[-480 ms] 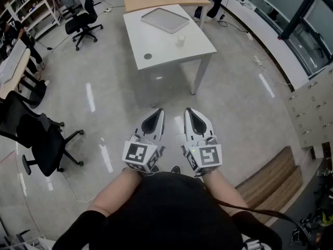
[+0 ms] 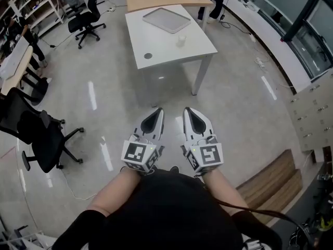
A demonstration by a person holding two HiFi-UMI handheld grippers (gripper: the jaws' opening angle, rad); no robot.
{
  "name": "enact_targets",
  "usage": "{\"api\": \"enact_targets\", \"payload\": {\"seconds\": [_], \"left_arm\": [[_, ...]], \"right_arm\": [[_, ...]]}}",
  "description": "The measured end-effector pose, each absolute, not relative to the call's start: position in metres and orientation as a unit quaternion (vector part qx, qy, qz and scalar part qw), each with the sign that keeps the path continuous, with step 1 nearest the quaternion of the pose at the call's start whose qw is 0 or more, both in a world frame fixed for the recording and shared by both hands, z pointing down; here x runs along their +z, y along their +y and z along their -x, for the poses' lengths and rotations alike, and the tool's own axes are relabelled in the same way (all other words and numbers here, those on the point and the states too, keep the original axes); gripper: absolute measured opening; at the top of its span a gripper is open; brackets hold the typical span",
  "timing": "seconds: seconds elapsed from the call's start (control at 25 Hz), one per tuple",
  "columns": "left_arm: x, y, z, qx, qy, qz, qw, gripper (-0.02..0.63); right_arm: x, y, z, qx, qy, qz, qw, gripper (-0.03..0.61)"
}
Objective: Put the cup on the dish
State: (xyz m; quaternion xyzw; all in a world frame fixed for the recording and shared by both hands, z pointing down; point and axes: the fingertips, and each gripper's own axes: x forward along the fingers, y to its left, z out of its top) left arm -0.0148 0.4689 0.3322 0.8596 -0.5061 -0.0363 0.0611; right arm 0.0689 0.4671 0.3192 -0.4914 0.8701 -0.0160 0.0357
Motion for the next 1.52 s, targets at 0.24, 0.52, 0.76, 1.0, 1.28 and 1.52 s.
{"api": "enact_targets", "payload": {"seconds": [0.24,0.52,0.76,1.0,1.28,1.52], "left_arm": [[0.342,0.465,0.008,-0.034,-0.517,-0.852,0.07,0.005],[0.36,0.428,0.011,-0.023,-0.512,-0.855,0.078,0.005],[0.382,0.35,0.015,-0.026,-0.504,-0.858,0.097,0.005],[0.382,0.242,0.039,-0.028,-0.492,-0.865,0.094,0.005],[0.375,0.141,0.051,-0.025,-0.447,-0.89,0.084,0.005],[0.37,0.097,0.054,-0.02,-0.434,-0.897,0.085,0.005]], "right_arm": [[0.327,0.461,-0.08,-0.033,0.876,0.48,0.036,0.012],[0.348,0.422,-0.081,-0.057,0.871,0.487,0.031,0.012],[0.365,0.347,-0.079,-0.066,0.864,0.498,0.018,0.012],[0.374,0.244,-0.053,-0.072,0.858,0.509,0.005,0.012],[0.363,0.145,-0.028,-0.06,0.844,0.533,0.004,0.012],[0.355,0.095,-0.024,-0.063,0.836,0.545,0.006,0.012]]}}
